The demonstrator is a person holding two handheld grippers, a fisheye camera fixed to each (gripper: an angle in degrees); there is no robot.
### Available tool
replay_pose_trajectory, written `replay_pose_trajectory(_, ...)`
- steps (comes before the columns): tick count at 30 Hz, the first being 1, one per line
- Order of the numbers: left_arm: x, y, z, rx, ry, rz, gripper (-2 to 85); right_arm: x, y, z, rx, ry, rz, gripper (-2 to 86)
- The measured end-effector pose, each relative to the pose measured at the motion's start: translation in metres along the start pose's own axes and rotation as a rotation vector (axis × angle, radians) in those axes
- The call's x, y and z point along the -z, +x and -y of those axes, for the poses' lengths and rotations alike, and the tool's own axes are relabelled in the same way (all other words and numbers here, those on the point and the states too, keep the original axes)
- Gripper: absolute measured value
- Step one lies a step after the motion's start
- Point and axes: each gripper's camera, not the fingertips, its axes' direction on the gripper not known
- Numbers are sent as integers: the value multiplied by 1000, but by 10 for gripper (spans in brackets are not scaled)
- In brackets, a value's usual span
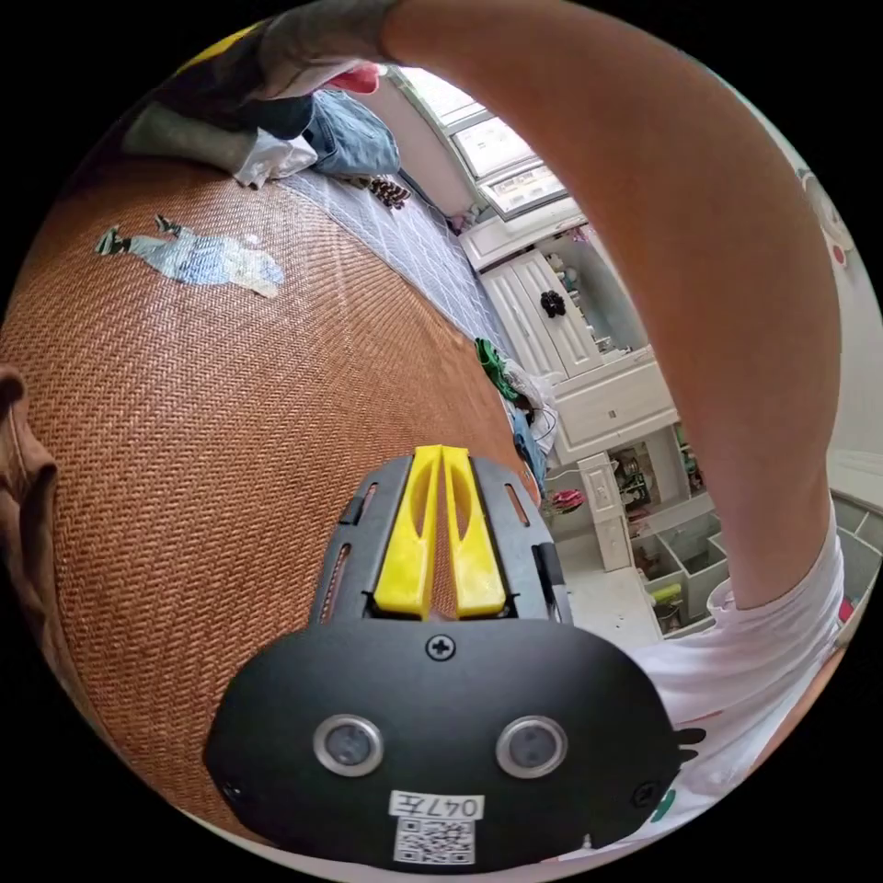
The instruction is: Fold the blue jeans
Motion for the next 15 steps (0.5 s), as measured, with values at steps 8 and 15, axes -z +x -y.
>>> replay_pose_trajectory(8,7,107,14,-350,63,-80,-10,155,-69,-41,345,136,9,-10)
replay_pose_trajectory(15,-83,282,-49,-923,-326,-62,-10,295,76,-231,-57,139,-83,98)
